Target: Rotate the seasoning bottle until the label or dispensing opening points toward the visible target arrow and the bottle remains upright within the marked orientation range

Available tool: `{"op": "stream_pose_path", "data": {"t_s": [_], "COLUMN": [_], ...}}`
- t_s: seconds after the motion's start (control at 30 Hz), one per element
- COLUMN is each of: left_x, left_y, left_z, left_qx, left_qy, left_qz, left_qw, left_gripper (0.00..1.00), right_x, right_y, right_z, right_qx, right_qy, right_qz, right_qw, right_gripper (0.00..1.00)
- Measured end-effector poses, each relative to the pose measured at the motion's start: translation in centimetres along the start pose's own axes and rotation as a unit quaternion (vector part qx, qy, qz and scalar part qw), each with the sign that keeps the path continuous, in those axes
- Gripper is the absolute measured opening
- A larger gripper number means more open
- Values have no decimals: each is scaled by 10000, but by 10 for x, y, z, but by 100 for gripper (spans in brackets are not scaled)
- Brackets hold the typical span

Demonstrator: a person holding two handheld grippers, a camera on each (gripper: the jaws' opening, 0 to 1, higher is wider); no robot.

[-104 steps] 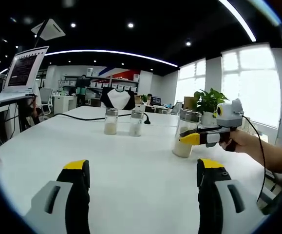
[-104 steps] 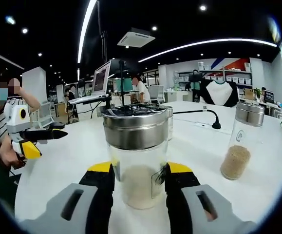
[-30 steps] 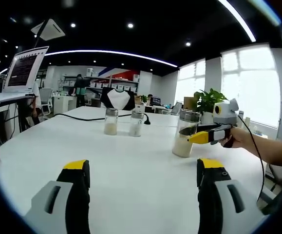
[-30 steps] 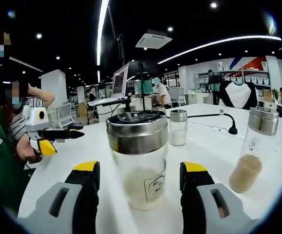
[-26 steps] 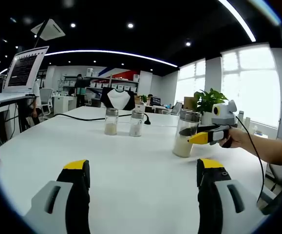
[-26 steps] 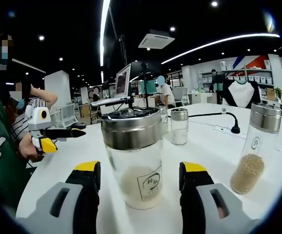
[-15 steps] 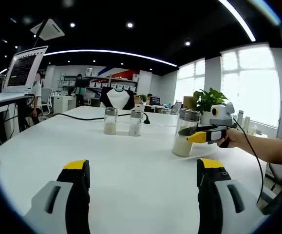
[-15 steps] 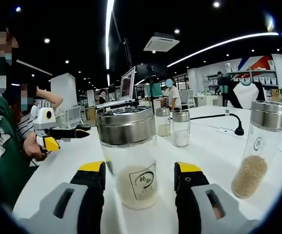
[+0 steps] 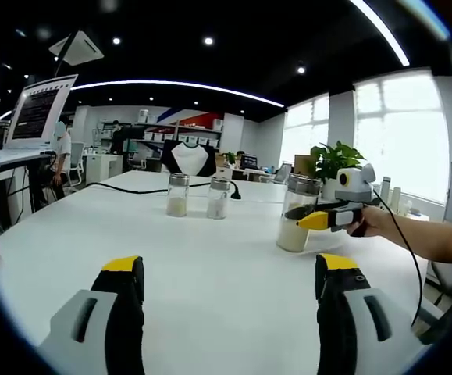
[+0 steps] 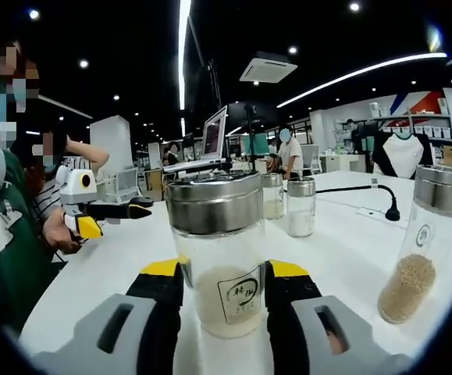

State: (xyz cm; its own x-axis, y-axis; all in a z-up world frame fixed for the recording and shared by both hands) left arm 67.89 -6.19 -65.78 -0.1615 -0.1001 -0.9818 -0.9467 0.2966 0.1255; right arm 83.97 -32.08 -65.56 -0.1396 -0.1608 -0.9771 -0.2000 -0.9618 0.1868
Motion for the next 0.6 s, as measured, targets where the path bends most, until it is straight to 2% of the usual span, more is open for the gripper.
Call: {"op": "stream_pose_path", "data": {"t_s": [0.6], "left_x": [-1], "left_y": [1], "left_z": [1], "left_qx": [-1], "left_qy": [-3], "left_qz": [-19], "left_qw": [10000], "left_gripper": [96], "right_x": [0], "right_y": [1], "right_z": [2], "right_qx": [174], "right_qy": [36], "right_qz": [38], "right_qw": [9998], "right_gripper": [39]}}
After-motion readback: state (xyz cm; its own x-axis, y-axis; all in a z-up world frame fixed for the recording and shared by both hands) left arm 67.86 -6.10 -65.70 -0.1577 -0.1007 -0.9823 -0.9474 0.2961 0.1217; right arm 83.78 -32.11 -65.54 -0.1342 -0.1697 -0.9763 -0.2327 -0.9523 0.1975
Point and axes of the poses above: the point that each gripper's makers call its tool centre point, and the gripper's own axes: y roughly backward along the fingers, z roughly to its left, x roughly out of its underside, the point moved 10 cm from there along y, roughly backward along the fingers, and after that the axes turned 2 degrees about -x, right-handed, at the moved point
